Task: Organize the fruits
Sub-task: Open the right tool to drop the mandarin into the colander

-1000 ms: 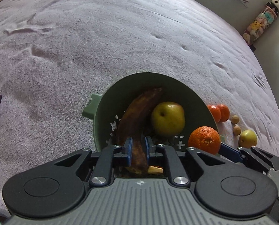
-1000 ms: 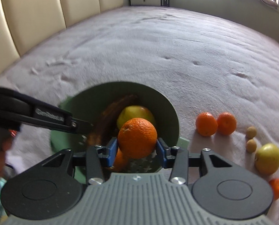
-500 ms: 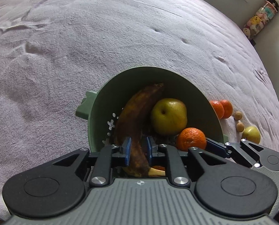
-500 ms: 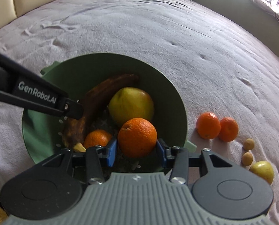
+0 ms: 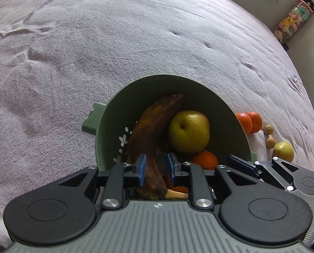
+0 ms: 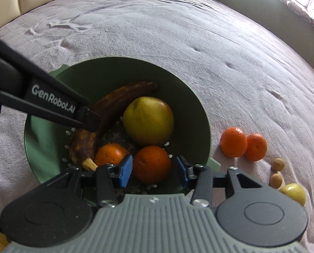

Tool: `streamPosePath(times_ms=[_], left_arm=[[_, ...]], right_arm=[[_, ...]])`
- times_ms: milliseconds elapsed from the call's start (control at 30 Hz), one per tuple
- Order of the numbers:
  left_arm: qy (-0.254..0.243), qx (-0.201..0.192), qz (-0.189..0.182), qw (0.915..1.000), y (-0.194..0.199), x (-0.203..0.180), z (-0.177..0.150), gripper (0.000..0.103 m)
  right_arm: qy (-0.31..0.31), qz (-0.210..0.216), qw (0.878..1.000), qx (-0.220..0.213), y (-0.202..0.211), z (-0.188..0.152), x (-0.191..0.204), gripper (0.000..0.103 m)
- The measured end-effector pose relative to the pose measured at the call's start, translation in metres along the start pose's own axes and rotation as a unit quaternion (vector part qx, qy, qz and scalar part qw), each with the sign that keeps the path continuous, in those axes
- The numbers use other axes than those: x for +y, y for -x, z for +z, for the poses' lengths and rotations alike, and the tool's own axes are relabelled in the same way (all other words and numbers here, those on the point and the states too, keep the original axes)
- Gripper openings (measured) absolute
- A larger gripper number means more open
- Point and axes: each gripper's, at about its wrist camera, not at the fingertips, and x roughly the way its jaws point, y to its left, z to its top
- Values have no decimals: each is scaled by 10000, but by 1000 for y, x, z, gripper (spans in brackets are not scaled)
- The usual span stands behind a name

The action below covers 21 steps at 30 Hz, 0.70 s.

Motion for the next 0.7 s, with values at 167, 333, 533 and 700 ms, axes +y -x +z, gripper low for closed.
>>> streamPosePath(times_ms=[167, 333, 533, 700], left_arm=[[-36, -45, 6, 10000, 3, -3, 0, 25], [-184, -174, 47, 9997, 10, -13, -1, 26], [-445, -435, -23, 9981, 23, -31, -3, 29], [-659, -651, -135, 9956, 33, -48, -5, 29]], right_arm=[[-87, 20, 9999, -113, 8, 2, -2, 44], [-176, -75, 9990, -399, 22, 3, -6, 54], [-465, -202, 9964, -676, 43, -1, -17, 56], [-806, -452, 9920, -855, 61, -9, -31, 64]])
